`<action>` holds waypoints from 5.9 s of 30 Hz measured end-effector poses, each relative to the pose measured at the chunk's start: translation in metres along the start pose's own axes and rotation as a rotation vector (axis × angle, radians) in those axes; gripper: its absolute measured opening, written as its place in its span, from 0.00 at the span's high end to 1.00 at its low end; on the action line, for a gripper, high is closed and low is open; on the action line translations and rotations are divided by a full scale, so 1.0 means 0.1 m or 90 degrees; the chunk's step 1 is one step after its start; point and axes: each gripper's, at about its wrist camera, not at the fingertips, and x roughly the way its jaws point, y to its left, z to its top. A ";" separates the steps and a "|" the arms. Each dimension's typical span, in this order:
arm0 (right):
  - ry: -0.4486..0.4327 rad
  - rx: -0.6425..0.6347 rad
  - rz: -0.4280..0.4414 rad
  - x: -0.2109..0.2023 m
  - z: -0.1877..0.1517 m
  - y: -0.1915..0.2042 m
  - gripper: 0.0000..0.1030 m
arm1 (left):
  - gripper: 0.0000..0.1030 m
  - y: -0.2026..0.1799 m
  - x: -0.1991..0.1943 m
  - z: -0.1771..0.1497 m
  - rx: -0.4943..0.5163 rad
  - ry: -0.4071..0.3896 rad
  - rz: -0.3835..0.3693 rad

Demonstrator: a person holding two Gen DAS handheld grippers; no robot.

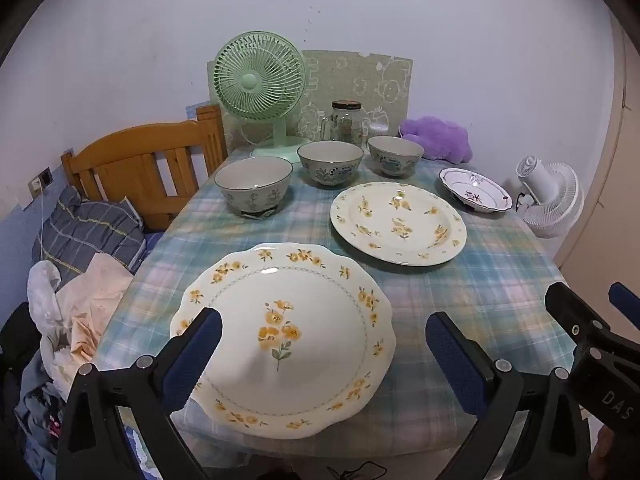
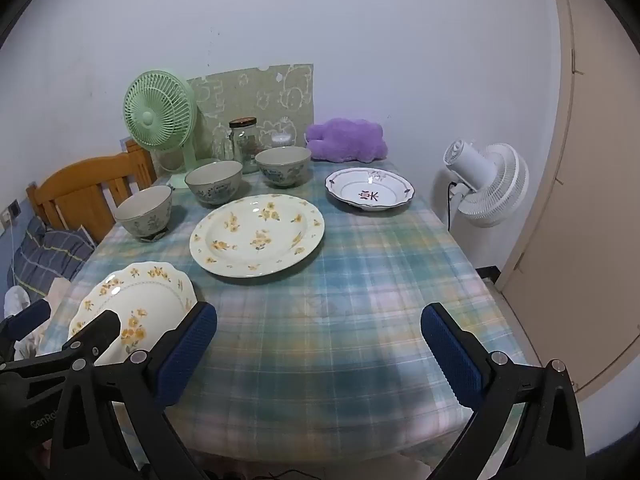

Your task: Organize plates and bowls

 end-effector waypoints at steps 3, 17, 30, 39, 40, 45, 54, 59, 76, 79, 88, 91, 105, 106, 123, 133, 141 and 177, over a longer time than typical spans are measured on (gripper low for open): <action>-0.001 -0.001 -0.002 0.00 -0.02 0.00 0.00 | 0.01 0.01 0.03 0.01 -0.007 0.019 -0.007; -0.003 -0.018 -0.025 -0.06 0.00 -0.03 0.00 | 0.01 -0.05 -0.01 -0.01 -0.002 0.012 -0.012; 0.008 -0.004 -0.025 -0.09 0.00 -0.08 0.00 | 0.01 -0.08 -0.03 0.00 0.001 0.009 -0.026; 0.003 -0.005 -0.037 -0.11 0.02 -0.09 0.00 | 0.01 -0.11 -0.06 0.01 0.004 0.004 -0.033; 0.003 -0.005 -0.037 -0.11 0.02 -0.10 0.00 | 0.01 -0.12 -0.06 0.01 0.005 0.005 -0.032; 0.004 -0.003 -0.036 -0.12 0.01 -0.11 0.00 | 0.01 -0.11 -0.06 0.01 0.004 0.003 -0.032; 0.001 -0.006 -0.031 -0.13 -0.01 -0.08 0.00 | 0.01 -0.08 -0.06 0.01 0.004 -0.001 -0.027; 0.001 -0.008 -0.029 -0.12 0.00 -0.06 0.00 | 0.02 -0.08 -0.07 0.01 0.005 -0.003 -0.024; 0.001 -0.008 -0.030 -0.13 -0.01 -0.06 0.00 | 0.02 -0.08 -0.07 0.01 0.005 -0.003 -0.023; 0.001 -0.008 -0.030 -0.13 -0.01 -0.06 0.00 | 0.02 -0.07 -0.07 0.01 0.005 -0.003 -0.023; 0.001 -0.008 -0.031 -0.13 -0.01 -0.06 0.00 | 0.02 -0.08 -0.07 0.01 0.006 -0.004 -0.023; 0.001 -0.008 -0.031 -0.12 -0.01 -0.06 0.00 | 0.02 -0.08 -0.07 0.01 0.006 -0.004 -0.023; 0.011 -0.012 -0.024 -0.07 -0.02 0.04 0.00 | 0.02 0.05 -0.01 0.04 0.000 0.009 -0.019; 0.013 -0.013 -0.024 -0.04 0.00 0.08 0.00 | 0.02 0.07 0.01 0.04 0.000 0.011 -0.018; 0.090 -0.036 0.008 0.57 0.16 0.73 0.03 | 0.11 0.55 0.59 0.20 0.003 0.084 0.006; 0.177 -0.058 0.036 1.12 0.08 1.16 0.11 | 0.15 0.87 1.07 0.10 -0.003 0.172 0.032; 0.251 -0.064 0.048 1.47 -0.04 1.40 0.19 | 0.21 1.00 1.36 0.04 -0.003 0.234 0.020; 0.294 0.042 -0.073 1.39 -0.13 1.50 0.37 | 0.29 0.91 1.53 0.17 0.099 0.288 -0.124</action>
